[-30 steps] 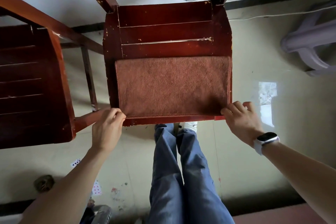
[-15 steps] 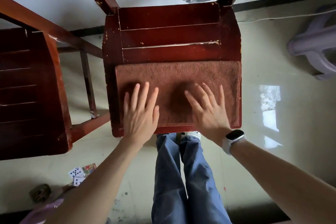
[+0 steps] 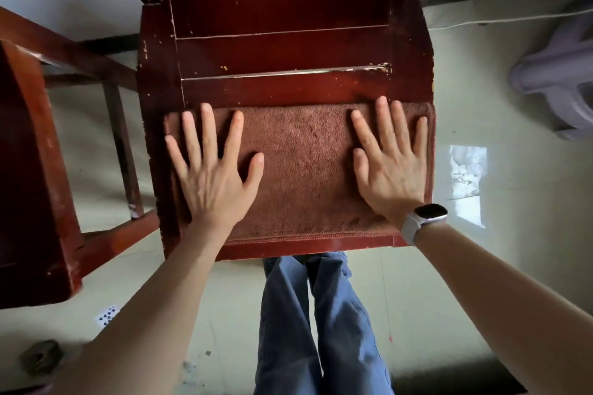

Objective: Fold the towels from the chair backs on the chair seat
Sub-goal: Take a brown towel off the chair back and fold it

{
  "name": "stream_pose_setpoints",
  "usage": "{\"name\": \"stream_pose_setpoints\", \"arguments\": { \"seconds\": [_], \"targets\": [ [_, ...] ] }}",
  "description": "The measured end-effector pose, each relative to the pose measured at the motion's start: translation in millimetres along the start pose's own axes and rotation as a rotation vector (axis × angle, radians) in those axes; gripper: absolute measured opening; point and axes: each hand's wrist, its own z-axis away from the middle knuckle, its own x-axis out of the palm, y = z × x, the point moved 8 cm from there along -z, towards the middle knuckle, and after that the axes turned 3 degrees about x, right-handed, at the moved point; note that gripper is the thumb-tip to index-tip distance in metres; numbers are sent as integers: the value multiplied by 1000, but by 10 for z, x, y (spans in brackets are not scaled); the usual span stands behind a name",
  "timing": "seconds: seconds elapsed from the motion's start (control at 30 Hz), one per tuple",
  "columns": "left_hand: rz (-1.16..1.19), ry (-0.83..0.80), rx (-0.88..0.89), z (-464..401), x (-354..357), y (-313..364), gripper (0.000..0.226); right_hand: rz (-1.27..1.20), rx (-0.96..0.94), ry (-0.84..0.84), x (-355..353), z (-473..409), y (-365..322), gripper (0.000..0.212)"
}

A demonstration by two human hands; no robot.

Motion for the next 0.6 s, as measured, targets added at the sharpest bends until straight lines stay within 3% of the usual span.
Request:
{"name": "stream_pose_setpoints", "arguments": {
  "seconds": [0.23,0.37,0.43,0.5,0.6],
  "targets": [
    [34,-73,-58,3,-49,-114,69,-297,306,-142,-24,108,734,57],
    [70,-73,-12,160,-154,156,69,-390,365,-21,-275,369,825,57],
    [69,-102,100,356,-115,422,68,-267,240,-5,-350,497,661,59],
    [39,-156,181,571,14,625,66,-125,-4,-45,-273,637,396,57],
    [-20,-219,158,758,187,657,66,44,-172,-126,-5,808,298,54]
  ]
}}
